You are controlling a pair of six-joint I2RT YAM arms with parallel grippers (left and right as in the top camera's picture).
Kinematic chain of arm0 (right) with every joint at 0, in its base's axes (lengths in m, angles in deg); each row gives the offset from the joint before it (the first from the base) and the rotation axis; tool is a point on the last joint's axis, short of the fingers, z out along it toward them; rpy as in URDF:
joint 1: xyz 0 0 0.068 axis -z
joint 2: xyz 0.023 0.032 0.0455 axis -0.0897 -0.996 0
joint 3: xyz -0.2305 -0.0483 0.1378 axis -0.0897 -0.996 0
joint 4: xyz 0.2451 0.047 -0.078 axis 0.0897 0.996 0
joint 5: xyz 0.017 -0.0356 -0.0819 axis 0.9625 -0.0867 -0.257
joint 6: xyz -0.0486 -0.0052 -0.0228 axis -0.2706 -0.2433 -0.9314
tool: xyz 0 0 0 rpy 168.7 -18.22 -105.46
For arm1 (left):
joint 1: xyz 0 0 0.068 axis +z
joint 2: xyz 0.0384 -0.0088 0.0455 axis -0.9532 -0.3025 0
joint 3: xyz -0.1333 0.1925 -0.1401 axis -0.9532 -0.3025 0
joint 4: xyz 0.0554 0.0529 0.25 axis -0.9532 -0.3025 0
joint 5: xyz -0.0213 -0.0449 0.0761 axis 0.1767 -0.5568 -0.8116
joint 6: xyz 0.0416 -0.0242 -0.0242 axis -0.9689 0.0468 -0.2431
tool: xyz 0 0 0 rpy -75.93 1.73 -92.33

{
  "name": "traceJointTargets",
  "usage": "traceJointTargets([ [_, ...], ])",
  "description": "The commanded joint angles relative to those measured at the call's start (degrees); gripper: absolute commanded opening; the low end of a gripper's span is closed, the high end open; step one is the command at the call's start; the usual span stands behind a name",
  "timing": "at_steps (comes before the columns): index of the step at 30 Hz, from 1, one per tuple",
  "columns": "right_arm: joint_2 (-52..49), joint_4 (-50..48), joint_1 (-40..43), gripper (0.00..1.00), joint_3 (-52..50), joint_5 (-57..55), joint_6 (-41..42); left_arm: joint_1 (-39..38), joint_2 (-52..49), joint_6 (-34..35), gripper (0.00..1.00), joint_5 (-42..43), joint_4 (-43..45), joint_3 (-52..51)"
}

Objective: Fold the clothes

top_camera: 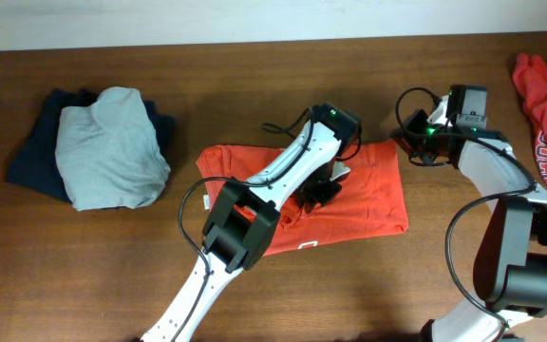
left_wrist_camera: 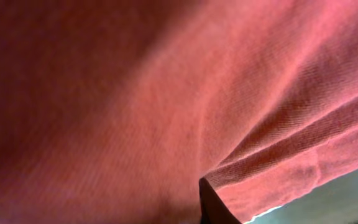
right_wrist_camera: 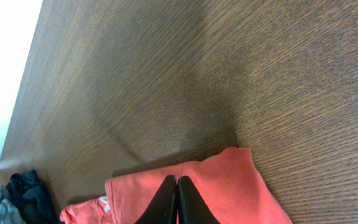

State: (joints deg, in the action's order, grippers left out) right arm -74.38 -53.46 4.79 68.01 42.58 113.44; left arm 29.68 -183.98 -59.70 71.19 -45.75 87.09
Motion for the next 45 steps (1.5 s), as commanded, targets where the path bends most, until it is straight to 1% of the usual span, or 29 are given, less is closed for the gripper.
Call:
traceJointTargets([
  [1, -0.63, 1.27, 0.02, 0.07, 0.39, -0.15, 0.55, 0.07, -0.79, 0.37, 0.17, 1.05, 0.00, -0.44],
  [4, -1.07, 7.43, -1.18, 0.06, 0.35, -0.66, -0.57, 0.11, -0.79, 0.37, 0.17, 0.94, 0.37, -0.44],
  [6, -2.10, 11.93, -2.45, 0.06, 0.35, -3.32, -1.36, 0.11, -0.79, 0.37, 0.17, 0.63, 0.50, -0.44],
  [9, -4.46, 14.40, -3.96, 0.06, 0.33, -7.04, -1.44, 0.11, -0.79, 0.37, 0.17, 0.63, 0.63, -0.44],
  [12, -8.04, 9.53, -4.66, 0.07, 0.35, -7.48, -4.72, 0.11, -0.76, 0.37, 0.18, 0.68, -0.07, -0.42],
  [14, -10.62, 5.97, -4.59, 0.06, 0.35, -7.91, -5.66, 0.11, -0.50, 0.37, 0.17, 0.90, -2.78, -0.39],
  [15, -11.96, 4.46, -4.48, 0.06, 0.37, -7.91, -5.66, 0.11, -0.31, 0.39, 0.15, 1.20, -2.86, -0.57],
  [19, -15.23, 3.80, -3.21, 0.04, 0.37, -7.69, -3.65, 0.11, 2.23, 0.39, 0.13, 5.92, -2.86, -0.98],
  [22, -15.50, 3.80, -2.51, 0.04, 0.37, -7.65, -3.72, 0.11, 4.57, 0.37, 0.14, 4.94, -2.82, -0.96],
  [23, -15.39, 3.61, -2.32, 0.04, 0.57, -6.71, -4.13, 0.22, 5.07, 0.37, 0.14, 3.96, -2.80, -0.90],
  [26, -15.13, 1.68, -1.09, 0.05, 2.10, 3.61, -10.16, 0.66, 6.80, 0.42, 0.15, -0.35, -2.82, -0.42],
  [27, -14.75, 1.70, -0.35, 0.09, 3.17, 8.07, -11.28, 0.79, 7.52, 0.79, 0.15, -1.86, -2.82, -0.31],
  [28, -14.27, 1.70, 0.17, 0.14, 3.87, 11.23, -11.98, 0.87, 8.24, 1.62, 0.19, -3.50, -2.84, -0.26],
  [30, -12.81, 1.77, 1.22, 0.22, 5.09, 16.09, -13.29, 1.42, 10.14, 3.98, 0.23, -7.50, -2.84, -0.26],
  [31, -11.63, 1.86, 1.81, 0.28, 5.68, 18.32, -13.73, 2.01, 11.50, 5.46, 0.25, -9.94, -2.84, -0.26],
  [33, -8.76, 1.97, 2.60, 0.39, 6.21, 20.68, -14.38, 3.39, 14.12, 7.78, 0.28, -13.44, -2.84, -0.26],
  [36, -2.21, 3.82, 3.93, 0.56, 6.25, 20.24, -16.37, 7.45, 20.76, 9.62, 0.40, -17.31, -2.82, -0.26],
  [38, 1.16, 6.27, 4.48, 0.56, 6.25, 17.75, -16.90, 10.80, 25.22, 9.88, 0.43, -17.64, -2.82, -0.26],
  [41, 3.91, 10.99, 4.57, 0.56, 6.25, 15.80, -19.34, 15.19, 30.51, 10.08, 0.44, -17.64, -2.82, -0.26],
  [42, 4.59, 16.20, 3.72, 0.56, 6.25, 14.64, -22.10, 18.64, 34.45, 10.08, 0.44, -17.64, -2.82, -0.26],
  [44, 4.50, 21.90, 2.12, 0.56, 6.23, 10.97, -24.00, 22.60, 38.53, 10.12, 0.44, -17.64, -2.80, -0.26],
  [45, 4.33, 24.68, 0.96, 0.58, 6.23, 7.54, -25.40, 24.83, 40.57, 10.78, 0.44, -17.62, -2.80, -0.26],
])
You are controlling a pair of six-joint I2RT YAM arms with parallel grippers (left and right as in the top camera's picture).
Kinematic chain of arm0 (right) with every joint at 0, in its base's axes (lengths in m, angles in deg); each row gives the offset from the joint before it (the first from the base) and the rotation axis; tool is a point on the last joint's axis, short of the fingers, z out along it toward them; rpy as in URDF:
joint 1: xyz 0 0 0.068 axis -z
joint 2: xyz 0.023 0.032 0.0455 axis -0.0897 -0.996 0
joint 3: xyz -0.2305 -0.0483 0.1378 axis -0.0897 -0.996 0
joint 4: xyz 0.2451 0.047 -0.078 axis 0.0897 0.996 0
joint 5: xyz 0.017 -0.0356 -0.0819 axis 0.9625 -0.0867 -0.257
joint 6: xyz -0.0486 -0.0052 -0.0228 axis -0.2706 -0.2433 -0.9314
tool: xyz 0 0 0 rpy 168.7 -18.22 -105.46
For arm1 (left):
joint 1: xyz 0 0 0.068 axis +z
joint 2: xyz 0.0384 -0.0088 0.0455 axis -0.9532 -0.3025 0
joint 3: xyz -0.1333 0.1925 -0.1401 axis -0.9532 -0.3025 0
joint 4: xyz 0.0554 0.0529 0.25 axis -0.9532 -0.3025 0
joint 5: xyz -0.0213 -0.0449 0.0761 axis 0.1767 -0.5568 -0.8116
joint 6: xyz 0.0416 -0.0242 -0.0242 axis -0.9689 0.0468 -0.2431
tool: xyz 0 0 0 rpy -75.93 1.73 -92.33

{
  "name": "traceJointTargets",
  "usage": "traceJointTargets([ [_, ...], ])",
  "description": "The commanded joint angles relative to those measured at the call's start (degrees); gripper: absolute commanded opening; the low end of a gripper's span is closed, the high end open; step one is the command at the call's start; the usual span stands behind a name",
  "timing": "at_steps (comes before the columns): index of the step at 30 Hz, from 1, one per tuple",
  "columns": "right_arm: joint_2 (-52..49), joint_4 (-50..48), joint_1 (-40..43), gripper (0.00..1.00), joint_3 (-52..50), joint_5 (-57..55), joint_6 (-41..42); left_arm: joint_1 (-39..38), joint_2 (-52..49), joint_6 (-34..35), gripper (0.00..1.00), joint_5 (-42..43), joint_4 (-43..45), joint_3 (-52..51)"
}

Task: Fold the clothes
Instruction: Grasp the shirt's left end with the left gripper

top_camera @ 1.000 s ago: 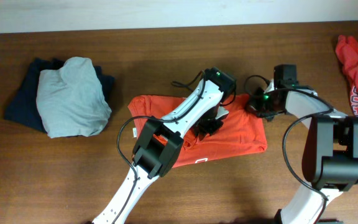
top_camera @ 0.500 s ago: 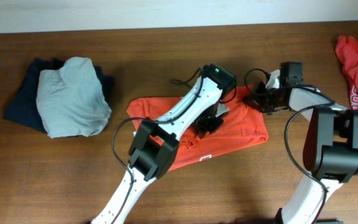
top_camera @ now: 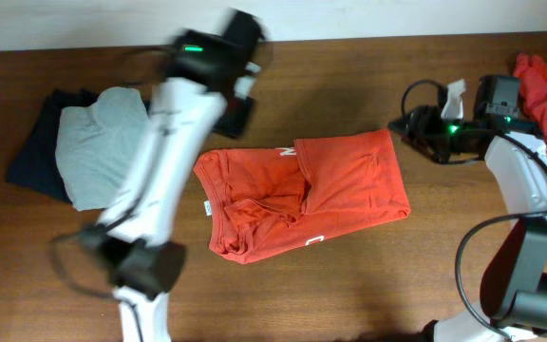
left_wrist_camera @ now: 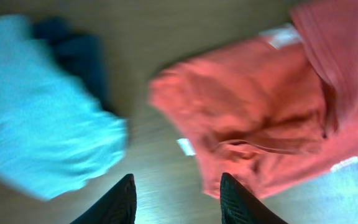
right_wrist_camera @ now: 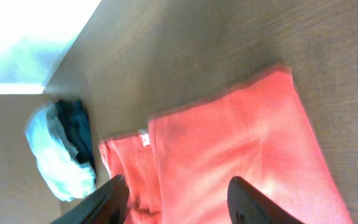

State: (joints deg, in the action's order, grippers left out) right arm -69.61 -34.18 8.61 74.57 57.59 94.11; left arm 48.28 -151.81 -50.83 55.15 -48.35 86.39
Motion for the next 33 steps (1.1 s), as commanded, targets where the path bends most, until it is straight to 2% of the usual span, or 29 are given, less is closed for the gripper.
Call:
traceJointTargets([
  [1, -0.50, 7.72, -4.13, 0.62, -0.33, -12.22, -6.27, 8.48, 10.27, 3.17, 0.45, -1.53, -0.20, 0.44],
  [5, -0.55, 9.09, -6.73, 0.78, -0.33, -25.79, -3.89, 17.90, 14.99, 5.73, 0.49, 0.48, -0.20, 0.42],
  [10, -0.55, 7.91, -5.40, 0.80, -0.31, -22.88, -3.91, 29.24, 15.98, 5.86, 0.49, 13.40, -0.20, -3.54],
  [15, -0.55, 7.82, -4.50, 0.81, -0.31, -22.88, -3.93, 34.75, 15.98, 2.29, 0.49, 26.86, 5.44, -21.49],
  [18, -0.55, 7.74, -4.31, 0.84, -0.31, -22.88, -3.91, 33.22, 15.98, -1.46, 0.50, 42.40, 18.43, -41.70],
  [21, -0.55, 7.74, -4.31, 0.84, -0.31, -22.88, -3.91, 29.94, 15.96, -1.11, 0.54, 46.80, 28.00, -52.72],
  [25, -0.55, 7.76, -4.31, 0.84, -0.31, -22.88, -3.91, 24.50, 15.96, 3.69, 0.62, 46.42, 42.97, -65.59],
  [29, -0.55, 7.82, -4.33, 0.84, -0.31, -22.86, -3.91, 22.16, 15.96, 12.76, 0.71, 44.98, 55.43, -74.79],
  [31, -0.55, 7.82, -4.37, 0.84, -0.31, -22.86, -3.91, 21.90, 15.85, 15.34, 0.77, 44.98, 60.41, -78.03],
  [33, -0.55, 7.80, -4.37, 0.84, -0.31, -22.86, -3.91, 21.90, 15.69, 17.64, 0.78, 44.94, 63.63, -80.61],
])
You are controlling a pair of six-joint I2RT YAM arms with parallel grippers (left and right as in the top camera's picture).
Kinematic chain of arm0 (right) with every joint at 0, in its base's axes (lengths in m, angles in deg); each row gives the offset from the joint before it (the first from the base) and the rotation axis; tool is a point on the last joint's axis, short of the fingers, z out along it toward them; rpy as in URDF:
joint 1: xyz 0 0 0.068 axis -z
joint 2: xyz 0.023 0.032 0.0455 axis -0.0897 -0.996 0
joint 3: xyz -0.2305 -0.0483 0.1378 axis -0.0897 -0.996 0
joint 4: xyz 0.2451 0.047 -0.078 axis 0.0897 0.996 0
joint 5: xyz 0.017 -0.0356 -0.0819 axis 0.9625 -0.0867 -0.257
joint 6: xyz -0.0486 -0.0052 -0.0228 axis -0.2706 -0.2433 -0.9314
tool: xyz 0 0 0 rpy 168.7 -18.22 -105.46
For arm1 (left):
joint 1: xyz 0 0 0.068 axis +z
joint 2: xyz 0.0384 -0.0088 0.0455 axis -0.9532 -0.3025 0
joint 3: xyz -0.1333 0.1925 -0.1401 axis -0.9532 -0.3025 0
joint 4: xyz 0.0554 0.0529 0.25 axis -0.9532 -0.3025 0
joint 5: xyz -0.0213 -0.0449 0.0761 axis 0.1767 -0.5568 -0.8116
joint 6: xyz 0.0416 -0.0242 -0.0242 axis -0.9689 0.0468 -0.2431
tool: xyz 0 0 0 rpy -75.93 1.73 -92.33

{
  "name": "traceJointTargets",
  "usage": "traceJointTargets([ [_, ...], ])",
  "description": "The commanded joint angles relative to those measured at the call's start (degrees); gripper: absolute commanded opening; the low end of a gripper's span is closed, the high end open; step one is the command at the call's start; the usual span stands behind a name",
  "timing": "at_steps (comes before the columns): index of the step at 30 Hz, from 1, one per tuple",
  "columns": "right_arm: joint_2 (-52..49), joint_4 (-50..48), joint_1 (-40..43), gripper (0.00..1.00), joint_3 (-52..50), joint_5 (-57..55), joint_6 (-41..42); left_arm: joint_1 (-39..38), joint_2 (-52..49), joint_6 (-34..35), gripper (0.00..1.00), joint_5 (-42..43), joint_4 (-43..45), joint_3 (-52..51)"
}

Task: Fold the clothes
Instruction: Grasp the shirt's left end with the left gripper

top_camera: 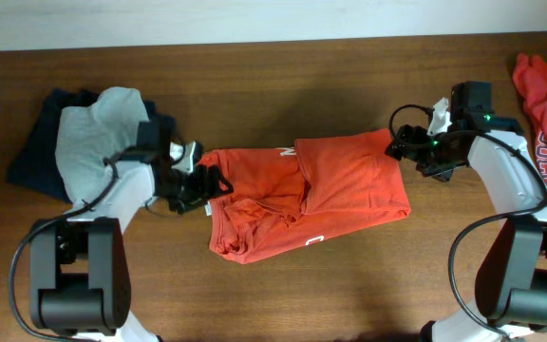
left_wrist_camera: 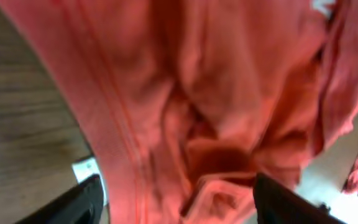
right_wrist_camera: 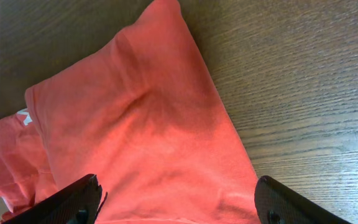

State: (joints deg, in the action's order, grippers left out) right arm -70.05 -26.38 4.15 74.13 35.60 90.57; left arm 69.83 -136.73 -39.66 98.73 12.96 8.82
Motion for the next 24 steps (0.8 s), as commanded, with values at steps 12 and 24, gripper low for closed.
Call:
traceJointTargets([
  [12, -0.11, 0.04, 0.09, 0.84, 0.13, -0.87, -0.37, -2.69, 0.37, 6.91, 0.80, -4.24, 6.73, -6.49],
  [24, -0.11, 0.04, 0.09, 0.83, 0.13, -0.90, -0.35, -8.31, -5.01, 12.50, 0.76, 1.95, 14.69, -6.47],
])
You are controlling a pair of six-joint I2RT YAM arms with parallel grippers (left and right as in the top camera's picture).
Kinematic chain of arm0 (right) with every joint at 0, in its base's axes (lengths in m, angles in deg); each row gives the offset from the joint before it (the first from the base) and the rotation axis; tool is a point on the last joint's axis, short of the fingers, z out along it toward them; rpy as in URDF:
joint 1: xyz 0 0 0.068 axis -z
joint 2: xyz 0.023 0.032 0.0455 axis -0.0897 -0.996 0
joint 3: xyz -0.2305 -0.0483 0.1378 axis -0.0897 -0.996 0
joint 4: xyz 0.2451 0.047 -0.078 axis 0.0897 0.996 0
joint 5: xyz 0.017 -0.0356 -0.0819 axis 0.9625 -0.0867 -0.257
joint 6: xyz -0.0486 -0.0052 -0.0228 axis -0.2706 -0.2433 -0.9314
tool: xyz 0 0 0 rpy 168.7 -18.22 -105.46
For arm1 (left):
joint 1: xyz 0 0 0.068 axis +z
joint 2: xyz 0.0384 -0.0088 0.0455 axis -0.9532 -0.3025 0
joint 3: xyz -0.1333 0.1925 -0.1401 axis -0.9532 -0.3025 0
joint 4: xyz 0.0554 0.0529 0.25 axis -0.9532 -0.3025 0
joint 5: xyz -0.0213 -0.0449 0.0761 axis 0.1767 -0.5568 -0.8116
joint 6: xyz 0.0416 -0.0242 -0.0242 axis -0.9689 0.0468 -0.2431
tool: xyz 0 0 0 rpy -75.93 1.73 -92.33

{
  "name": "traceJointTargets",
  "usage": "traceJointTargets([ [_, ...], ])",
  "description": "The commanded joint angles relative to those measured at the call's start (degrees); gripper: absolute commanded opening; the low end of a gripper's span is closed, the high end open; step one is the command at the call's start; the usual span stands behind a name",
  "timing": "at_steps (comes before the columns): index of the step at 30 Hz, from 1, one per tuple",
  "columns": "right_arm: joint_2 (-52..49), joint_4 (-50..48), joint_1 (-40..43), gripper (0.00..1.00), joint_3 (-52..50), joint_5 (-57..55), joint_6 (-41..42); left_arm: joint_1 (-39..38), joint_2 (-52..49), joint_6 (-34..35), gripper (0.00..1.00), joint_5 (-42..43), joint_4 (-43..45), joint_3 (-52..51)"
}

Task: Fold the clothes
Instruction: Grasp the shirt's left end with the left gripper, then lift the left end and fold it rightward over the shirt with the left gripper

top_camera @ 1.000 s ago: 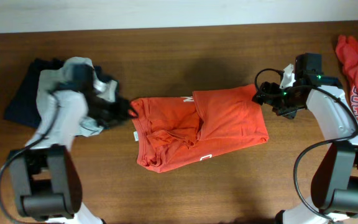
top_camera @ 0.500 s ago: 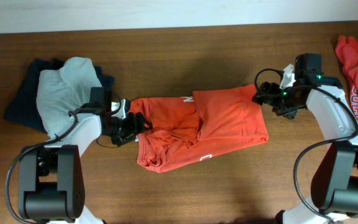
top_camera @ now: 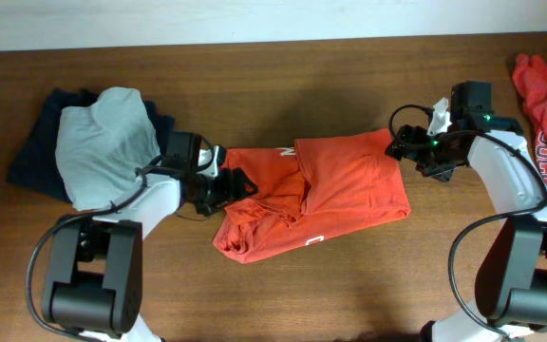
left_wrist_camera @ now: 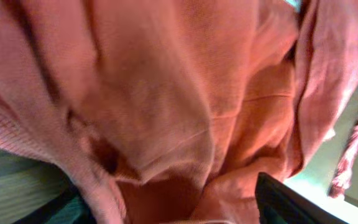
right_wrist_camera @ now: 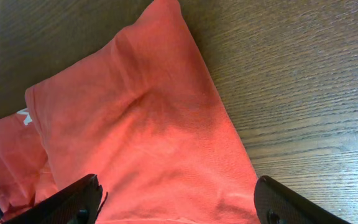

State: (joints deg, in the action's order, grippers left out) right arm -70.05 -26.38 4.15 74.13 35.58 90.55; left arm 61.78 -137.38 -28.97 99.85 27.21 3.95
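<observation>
An orange shirt lies partly folded in the middle of the table, its left side bunched up. My left gripper is open at the shirt's left edge; in the left wrist view orange cloth fills the frame and lies between the spread fingers. My right gripper is open over the shirt's far right corner, and the right wrist view shows its fingers wide apart above the smooth orange panel.
A folded grey garment rests on a dark blue one at the far left. A red garment lies at the right edge. Brown wooden table surrounds the shirt.
My left gripper has moved right, into the shirt's left edge, and that edge has bunched up toward the middle. The right arm has not moved.
First my left arm reached over the shirt's middle, against the cloth, while the right gripper was shut by the far right corner. Then the left arm was up at the far left and both grippers were open. Later the left gripper sat at the shirt's left edge; now it is in the cloth.
</observation>
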Motion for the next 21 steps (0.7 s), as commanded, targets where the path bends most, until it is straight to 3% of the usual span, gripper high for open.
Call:
traceJointTargets([
  [1, -0.11, 0.04, 0.09, 0.83, 0.13, -0.85, -0.33, -0.28, -4.46, 1.79, 0.73, 1.25, 0.63, -1.60],
  [7, -0.11, 0.02, 0.09, 0.83, 0.13, -0.85, -0.31, -1.97, -4.61, 1.77, 0.44, 2.56, 7.13, -1.60],
  [9, -0.11, 0.09, 0.09, 0.83, 0.13, -0.85, -0.31, -2.93, -4.61, 1.03, 0.31, 3.67, 8.50, -1.60],
  [11, -0.11, 0.26, 0.09, 0.82, 0.13, -0.85, -0.31, -3.17, -4.57, 0.66, 0.12, 3.91, 8.09, -1.40],
  [13, -0.11, 0.55, 0.09, 0.83, 0.13, -0.85, -0.33, -2.36, -4.35, 0.37, 0.00, 3.93, 5.88, -0.63],
  [16, -0.11, 1.03, 0.09, 0.82, 0.13, -0.87, -0.33, 0.98, -3.32, -3.56, 0.01, 2.80, -2.29, 2.97],
  [21, -0.11, 1.22, 0.09, 0.82, 0.13, -0.85, -0.31, 7.19, -1.66, -13.40, 0.01, -7.43, -21.38, 15.45],
])
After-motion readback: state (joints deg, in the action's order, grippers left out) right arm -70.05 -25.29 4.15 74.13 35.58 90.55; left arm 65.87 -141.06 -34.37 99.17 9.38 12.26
